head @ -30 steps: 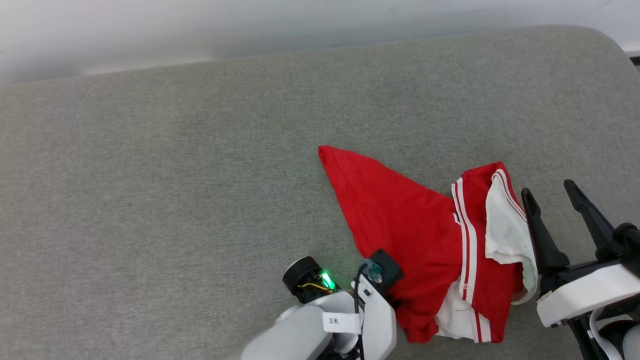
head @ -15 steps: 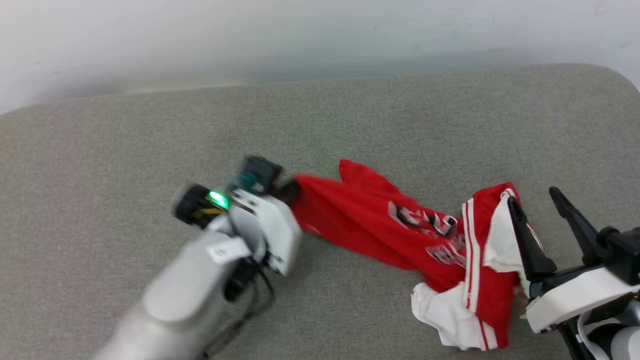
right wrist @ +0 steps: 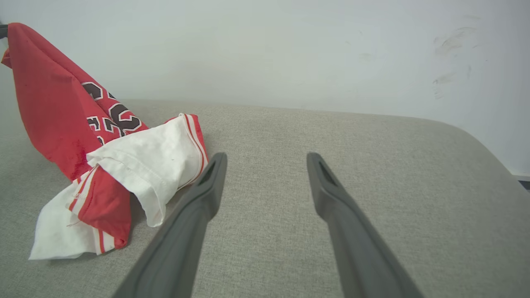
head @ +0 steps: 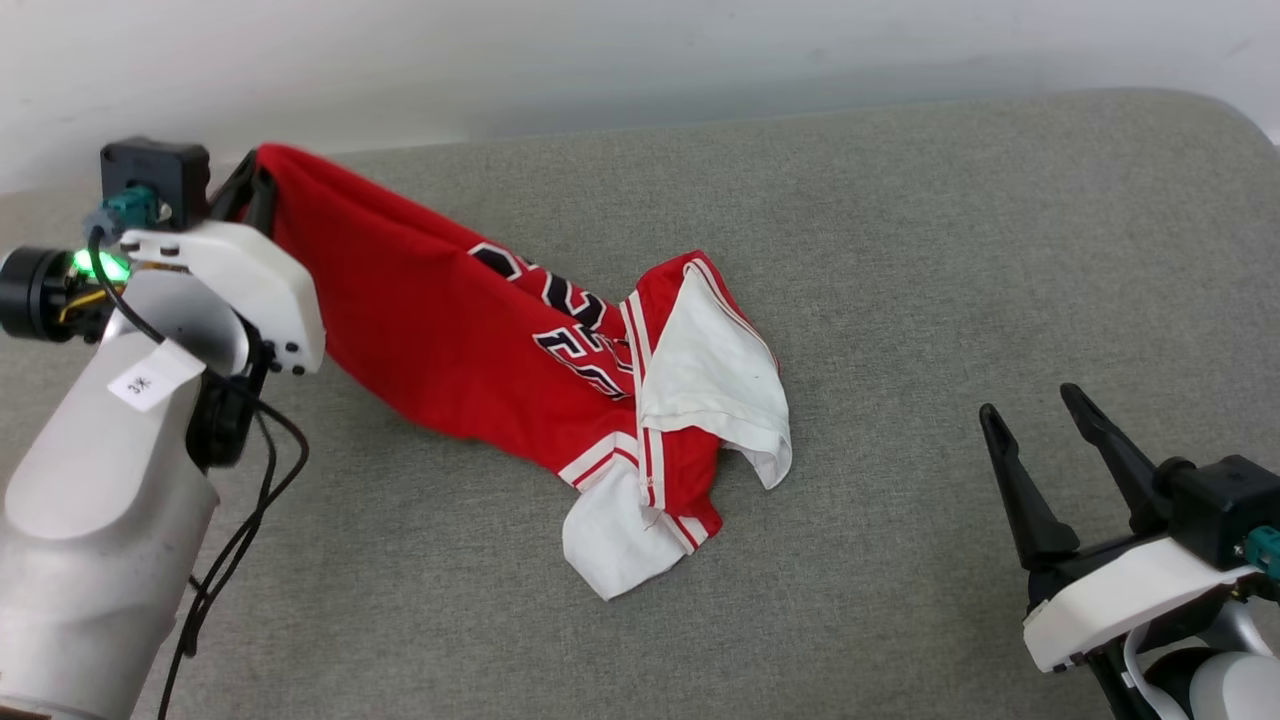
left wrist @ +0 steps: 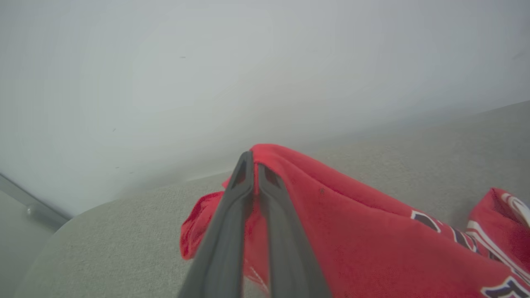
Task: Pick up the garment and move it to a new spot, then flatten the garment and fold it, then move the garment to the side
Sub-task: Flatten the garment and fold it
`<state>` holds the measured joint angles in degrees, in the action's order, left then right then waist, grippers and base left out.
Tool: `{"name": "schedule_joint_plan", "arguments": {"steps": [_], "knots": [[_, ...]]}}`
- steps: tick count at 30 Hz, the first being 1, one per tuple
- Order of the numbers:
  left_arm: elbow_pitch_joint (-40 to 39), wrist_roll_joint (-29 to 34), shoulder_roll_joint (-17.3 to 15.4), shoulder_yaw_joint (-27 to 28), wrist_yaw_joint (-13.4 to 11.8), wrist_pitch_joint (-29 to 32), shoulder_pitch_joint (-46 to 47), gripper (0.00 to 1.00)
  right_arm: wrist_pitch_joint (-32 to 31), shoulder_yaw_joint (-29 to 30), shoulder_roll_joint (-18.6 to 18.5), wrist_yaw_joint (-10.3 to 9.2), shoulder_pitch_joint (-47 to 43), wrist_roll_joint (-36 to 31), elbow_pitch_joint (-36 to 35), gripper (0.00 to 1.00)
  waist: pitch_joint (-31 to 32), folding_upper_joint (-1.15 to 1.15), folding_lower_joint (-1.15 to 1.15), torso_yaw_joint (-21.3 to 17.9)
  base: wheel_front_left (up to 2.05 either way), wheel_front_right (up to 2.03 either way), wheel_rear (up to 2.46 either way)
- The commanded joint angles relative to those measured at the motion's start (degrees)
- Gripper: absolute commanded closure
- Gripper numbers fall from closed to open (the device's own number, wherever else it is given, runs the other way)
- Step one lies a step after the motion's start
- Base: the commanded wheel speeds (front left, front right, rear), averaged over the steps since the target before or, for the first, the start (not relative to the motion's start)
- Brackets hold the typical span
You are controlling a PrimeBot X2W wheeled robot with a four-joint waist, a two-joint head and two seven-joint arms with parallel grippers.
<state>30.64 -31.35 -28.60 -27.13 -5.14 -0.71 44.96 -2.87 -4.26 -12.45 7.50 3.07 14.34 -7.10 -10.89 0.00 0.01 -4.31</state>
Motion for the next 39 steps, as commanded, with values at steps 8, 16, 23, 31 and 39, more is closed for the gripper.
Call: {"name": "schedule_joint_plan", "arguments": {"steps": [8,16,23,31,39], "knots": [[4.12,-0.43,1.30,-0.99,-0.25,-2.93,-4.27,0.00,0.40,-0.06,0.40,-0.02,0.39,-0.32,1.19,0.00,0.87,0.00,-0.01,1.37,0.00,0.00,0.00],[-0.08,-1.14,1.97,0.06,-1.09,-8.24,-7.54,0.00,0.75,0.67,0.55,-0.02,-0.77,0.15,1.98,0.00,4.00,0.00,-0.01,4.07,0.00,0.00,0.00],[-12.46,-0.09,1.03,0.26,-4.96,-11.85,-15.78,0.00,0.93,0.93,0.86,-0.02,-2.21,0.51,2.66,0.00,6.72,0.00,-0.01,5.94,0.00,0.00,0.00],[-26.82,-0.29,0.70,-1.51,-8.87,-13.08,-30.63,0.00,1.24,0.89,0.89,-0.02,-3.25,0.64,2.83,0.00,7.91,0.00,-0.01,6.53,0.00,0.00,0.00],[-31.82,-2.75,2.87,-5.48,-10.22,-8.46,-38.59,0.00,1.63,0.70,1.16,-0.02,-3.53,0.57,3.06,0.00,7.29,0.00,-0.01,6.21,0.00,0.00,0.00]]}}
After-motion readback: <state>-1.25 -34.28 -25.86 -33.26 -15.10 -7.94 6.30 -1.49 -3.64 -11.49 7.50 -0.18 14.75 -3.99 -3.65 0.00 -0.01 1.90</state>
